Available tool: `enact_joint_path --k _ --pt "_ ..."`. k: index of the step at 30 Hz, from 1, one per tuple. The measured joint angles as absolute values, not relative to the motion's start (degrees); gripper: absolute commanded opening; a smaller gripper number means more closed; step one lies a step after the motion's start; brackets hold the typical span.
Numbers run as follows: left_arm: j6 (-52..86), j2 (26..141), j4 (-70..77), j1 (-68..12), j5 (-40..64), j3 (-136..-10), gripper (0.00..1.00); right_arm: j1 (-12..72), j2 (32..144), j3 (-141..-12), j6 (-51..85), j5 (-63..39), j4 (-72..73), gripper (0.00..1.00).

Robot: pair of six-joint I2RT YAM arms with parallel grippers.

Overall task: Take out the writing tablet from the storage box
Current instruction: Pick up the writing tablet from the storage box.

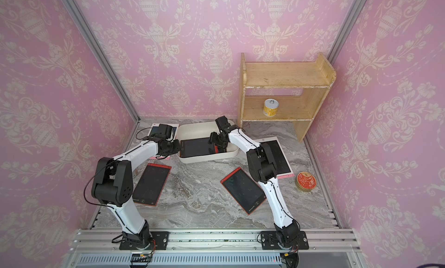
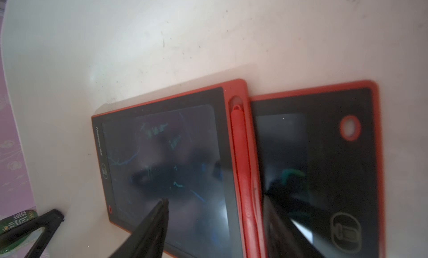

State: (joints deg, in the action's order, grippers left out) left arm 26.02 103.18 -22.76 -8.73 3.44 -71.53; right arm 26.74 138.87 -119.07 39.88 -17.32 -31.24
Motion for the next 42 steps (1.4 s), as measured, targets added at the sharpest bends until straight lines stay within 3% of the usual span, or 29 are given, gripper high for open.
enact_joint_path --k 18,23,42 --pt "26.0 103.2 -21.9 -8.8 3.1 -71.3 0.0 28.3 129.8 -117.4 43.8 -25.7 -25.8 0.65" --pt "25.0 103.2 -22.0 -8.8 3.1 -71.3 0.0 29.0 129.8 -117.4 43.8 -26.9 -25.9 0.59" --pt "18.9 103.2 -26.3 -8.8 4.1 -72.9 0.0 28.9 129.7 -116.4 44.1 -23.9 -27.9 0.0"
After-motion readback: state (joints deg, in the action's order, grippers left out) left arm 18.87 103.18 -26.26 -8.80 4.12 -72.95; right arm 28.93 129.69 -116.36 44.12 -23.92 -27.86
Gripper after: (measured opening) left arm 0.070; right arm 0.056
